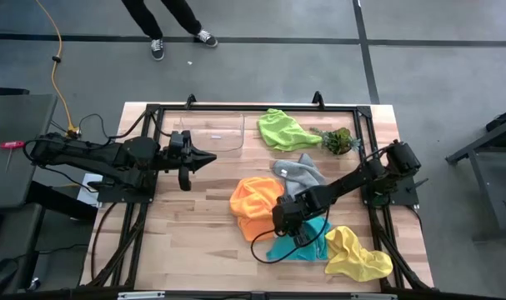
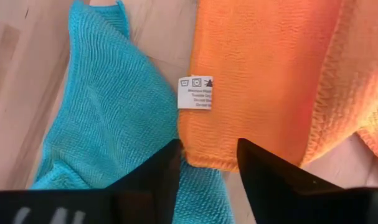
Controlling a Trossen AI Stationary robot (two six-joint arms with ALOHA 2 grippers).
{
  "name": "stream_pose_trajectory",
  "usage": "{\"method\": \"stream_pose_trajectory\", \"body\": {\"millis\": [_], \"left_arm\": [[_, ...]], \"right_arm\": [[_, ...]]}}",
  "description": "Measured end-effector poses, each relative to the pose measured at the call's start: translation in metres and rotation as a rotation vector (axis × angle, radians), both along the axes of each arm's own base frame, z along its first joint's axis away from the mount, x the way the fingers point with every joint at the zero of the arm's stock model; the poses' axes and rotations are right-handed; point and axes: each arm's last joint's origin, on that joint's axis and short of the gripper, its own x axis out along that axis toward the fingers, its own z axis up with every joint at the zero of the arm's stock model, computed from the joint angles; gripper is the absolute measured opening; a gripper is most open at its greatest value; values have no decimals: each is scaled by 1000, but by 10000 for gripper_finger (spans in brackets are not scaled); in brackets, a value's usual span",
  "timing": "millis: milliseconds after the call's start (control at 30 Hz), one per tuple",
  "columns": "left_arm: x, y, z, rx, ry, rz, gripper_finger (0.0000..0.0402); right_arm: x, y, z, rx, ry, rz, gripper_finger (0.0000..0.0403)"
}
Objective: Fold microfiber towels
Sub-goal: Fold the orange towel
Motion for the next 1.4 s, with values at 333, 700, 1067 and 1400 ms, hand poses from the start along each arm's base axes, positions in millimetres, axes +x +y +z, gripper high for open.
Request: {"method": "stream_pose_trajectory", "body": {"millis": [333, 700, 1067, 1400], "left_arm": [[0, 0, 0, 0, -3, 0, 0], [0, 0, 1, 0, -4, 0, 0], [0, 0, 0, 0, -2, 1, 0], [0, 0, 1, 1, -3, 3, 0]], "right_arm": [[-1, 1, -5, 14, 30, 7, 99], [0, 1, -9, 26, 45, 15, 99], [6, 0, -4, 35, 10, 9, 23], [7, -8, 1, 20, 77, -12, 6]]}}
